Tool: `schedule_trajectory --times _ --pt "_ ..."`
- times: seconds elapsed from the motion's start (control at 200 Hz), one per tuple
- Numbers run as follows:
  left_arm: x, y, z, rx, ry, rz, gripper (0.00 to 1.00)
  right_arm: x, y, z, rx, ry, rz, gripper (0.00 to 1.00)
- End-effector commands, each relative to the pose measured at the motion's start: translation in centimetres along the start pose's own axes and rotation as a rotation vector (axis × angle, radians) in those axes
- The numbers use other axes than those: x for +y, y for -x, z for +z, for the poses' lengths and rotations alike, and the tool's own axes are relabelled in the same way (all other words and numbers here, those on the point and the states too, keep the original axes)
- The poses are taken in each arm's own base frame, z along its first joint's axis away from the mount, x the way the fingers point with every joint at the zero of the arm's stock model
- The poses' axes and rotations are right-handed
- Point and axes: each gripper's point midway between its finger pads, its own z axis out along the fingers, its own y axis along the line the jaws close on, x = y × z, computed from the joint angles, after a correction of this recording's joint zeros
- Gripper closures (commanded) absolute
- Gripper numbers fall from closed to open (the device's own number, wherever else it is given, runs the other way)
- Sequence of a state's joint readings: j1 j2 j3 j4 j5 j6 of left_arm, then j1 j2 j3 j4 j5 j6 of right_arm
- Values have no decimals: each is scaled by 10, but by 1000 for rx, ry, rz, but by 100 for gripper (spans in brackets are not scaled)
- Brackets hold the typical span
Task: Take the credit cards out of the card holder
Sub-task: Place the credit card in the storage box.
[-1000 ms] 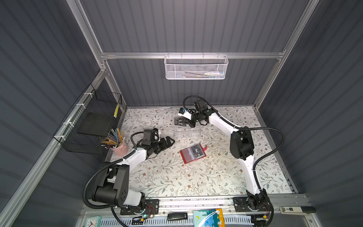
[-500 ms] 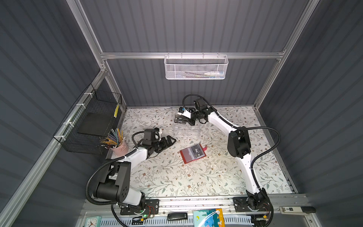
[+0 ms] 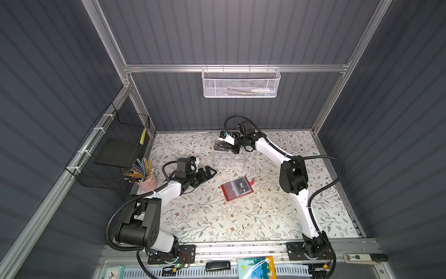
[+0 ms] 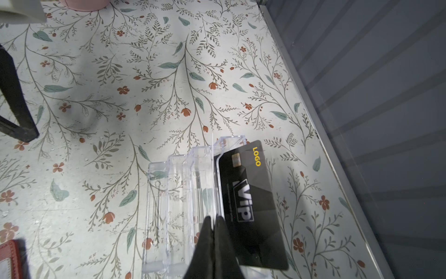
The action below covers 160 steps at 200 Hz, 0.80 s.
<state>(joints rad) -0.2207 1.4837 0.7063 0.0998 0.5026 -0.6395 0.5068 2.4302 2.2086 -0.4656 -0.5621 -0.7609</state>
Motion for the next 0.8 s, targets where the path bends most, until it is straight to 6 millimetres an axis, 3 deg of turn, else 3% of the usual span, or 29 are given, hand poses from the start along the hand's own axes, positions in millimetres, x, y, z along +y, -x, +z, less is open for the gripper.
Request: schedule_trajectory --times 0.0,0.345,0.485,0.795 --pt "-10 7 -4 -15 -29 11 0 -2 -11 9 14 -5 28 92" --pt "-8 8 -3 -19 -22 6 0 2 -22 17 32 5 42 90" --pt "-6 7 -3 -19 -17 4 0 6 -20 18 23 24 43 100" --pt "-5 6 -1 -18 -18 5 0 4 -15 15 29 4 38 96"
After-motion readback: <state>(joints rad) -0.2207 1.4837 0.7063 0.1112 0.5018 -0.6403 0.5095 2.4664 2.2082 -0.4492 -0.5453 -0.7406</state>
